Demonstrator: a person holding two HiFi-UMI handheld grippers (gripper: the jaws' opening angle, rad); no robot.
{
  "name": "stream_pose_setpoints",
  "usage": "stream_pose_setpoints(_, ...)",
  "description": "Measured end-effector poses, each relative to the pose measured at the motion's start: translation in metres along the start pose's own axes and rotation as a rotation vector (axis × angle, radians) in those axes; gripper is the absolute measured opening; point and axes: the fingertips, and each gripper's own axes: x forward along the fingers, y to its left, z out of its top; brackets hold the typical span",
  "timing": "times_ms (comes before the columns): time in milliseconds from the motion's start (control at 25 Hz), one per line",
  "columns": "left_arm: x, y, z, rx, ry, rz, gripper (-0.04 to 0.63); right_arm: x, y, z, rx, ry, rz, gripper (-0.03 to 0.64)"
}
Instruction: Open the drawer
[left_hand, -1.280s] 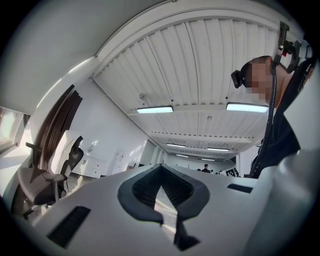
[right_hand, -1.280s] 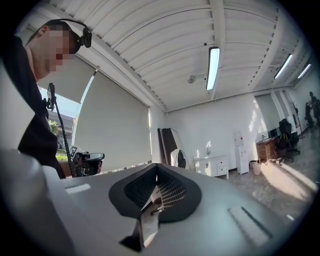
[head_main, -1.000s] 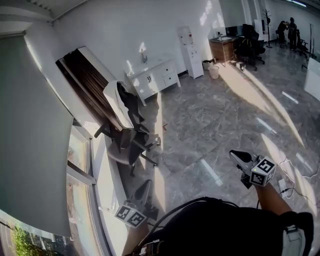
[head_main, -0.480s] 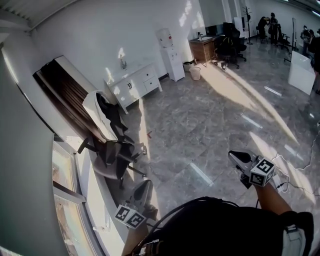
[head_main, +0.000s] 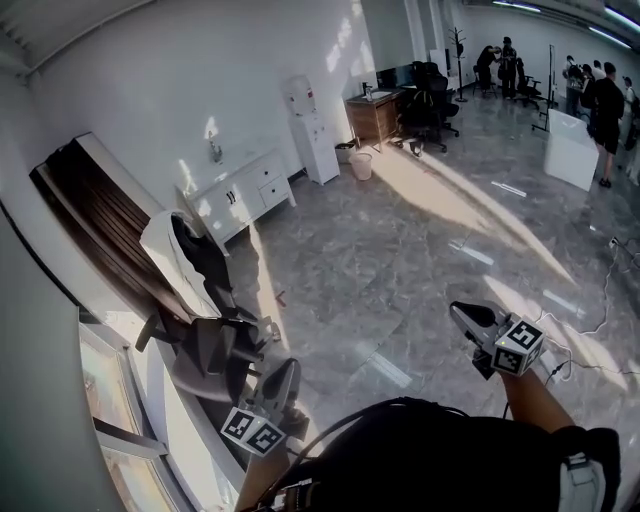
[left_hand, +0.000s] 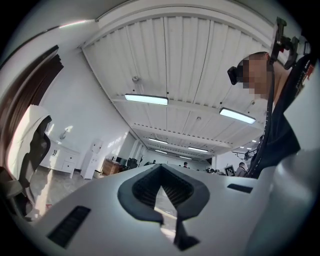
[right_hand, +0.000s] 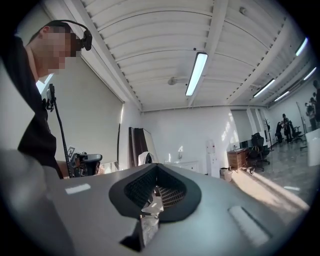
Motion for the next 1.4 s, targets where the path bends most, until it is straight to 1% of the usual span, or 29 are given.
stream_pose_setpoints(160, 0.004, 0.048, 0.005, -0.022, 0.019, -0.027, 0.0, 0.045, 0.007, -0.005, 0.004, 0.013, -0.027, -0.002)
stream_pose_setpoints(280, 0.01, 0.076, 0.001, -0.035, 0.032, -0.039, 0.0, 0.067, 0.01, -0.014, 0.006, 0.026, -0.035, -0.002)
stream_pose_setpoints(400, 0.024, 0.091, -0.002, -0.046, 0.03, -0.049, 0.0, 0.079, 0.0, -0.017, 0.003, 0.049, -0.043, -0.002)
stream_pose_setpoints(600, 0.053, 0.104, -0.013, -0.056, 0.054, -0.052, 0.0, 0.089, -0.034, -0.024, 0.028, 0.052, -0.06, -0.002)
stream_pose_setpoints(720, 0.083, 0.105, -0.019, -0.04, 0.058, -0.036, 0.0, 0.096, -0.066, -0.029, 0.036, 0.047, -0.035, -0.002)
stream_pose_setpoints(840, 0.123, 0.106, -0.019, -0.009, 0.041, -0.008, 0.0, 0.109, -0.113, -0.026, 0.033, 0.033, 0.003, -0.002)
stream_pose_setpoints(960, 0.164, 0.101, -0.016, -0.001, 0.011, 0.033, 0.0, 0.124, -0.162, -0.012, 0.031, 0.028, 0.051, -0.002)
stream_pose_setpoints(1080, 0.201, 0.087, -0.025, 0.02, -0.002, 0.061, 0.0, 0.125, -0.205, 0.003, 0.009, 0.014, 0.102, -0.002)
stream_pose_setpoints(1240, 0.255, 0.077, -0.039, -0.002, -0.035, 0.082, 0.0, 0.122, -0.26, 0.005, 0.004, 0.007, 0.14, -0.002)
stream_pose_setpoints(1400, 0.296, 0.072, -0.054, 0.006, -0.014, 0.091, 0.0, 0.124, -0.307, -0.007, 0.031, 0.02, 0.152, -0.002)
